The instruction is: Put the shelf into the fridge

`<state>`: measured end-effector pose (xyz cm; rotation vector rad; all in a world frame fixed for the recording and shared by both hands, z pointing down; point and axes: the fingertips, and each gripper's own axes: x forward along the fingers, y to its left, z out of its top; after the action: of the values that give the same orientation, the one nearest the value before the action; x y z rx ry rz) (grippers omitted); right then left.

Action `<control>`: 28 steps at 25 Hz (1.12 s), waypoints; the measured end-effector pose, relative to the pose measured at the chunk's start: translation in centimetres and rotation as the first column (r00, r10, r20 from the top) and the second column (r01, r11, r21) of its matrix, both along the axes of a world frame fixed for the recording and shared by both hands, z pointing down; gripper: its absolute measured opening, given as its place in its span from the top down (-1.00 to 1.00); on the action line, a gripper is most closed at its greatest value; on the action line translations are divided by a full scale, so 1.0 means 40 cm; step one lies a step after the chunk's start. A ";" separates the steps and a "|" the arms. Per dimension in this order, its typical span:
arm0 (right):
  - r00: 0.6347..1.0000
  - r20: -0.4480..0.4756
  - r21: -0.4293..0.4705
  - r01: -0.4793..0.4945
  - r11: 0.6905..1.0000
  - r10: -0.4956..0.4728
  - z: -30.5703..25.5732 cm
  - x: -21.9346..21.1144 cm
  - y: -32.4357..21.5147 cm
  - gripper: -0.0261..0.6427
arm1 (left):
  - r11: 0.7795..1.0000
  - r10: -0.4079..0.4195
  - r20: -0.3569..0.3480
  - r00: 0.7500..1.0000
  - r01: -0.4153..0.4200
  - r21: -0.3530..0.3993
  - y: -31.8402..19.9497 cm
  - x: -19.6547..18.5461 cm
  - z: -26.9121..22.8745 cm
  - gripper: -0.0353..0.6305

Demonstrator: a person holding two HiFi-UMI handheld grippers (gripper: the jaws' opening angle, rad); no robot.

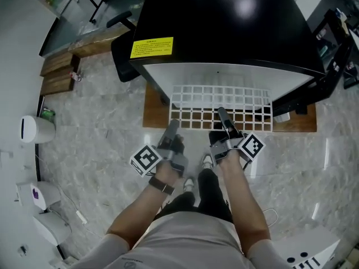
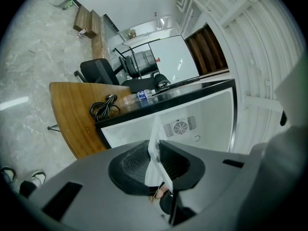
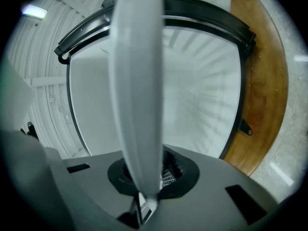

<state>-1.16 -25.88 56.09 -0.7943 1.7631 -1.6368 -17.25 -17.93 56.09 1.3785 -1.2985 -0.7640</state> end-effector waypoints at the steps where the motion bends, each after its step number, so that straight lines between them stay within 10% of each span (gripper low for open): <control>1: 1.000 0.001 -0.002 0.003 1.000 -0.003 -0.001 -0.004 -0.008 0.79 | 1.000 -0.002 0.004 1.000 0.002 0.000 -0.007 -0.003 -0.001 0.71; 28: 1.000 -0.011 0.000 0.006 1.000 -0.006 -0.007 -0.043 -0.223 0.79 | 0.999 -0.040 0.069 0.997 0.037 0.037 -0.218 -0.032 -0.009 0.71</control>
<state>-2.89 -34.79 55.82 -0.8006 1.7751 -1.6395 -18.54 -26.66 55.74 1.4233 -1.3749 -0.7747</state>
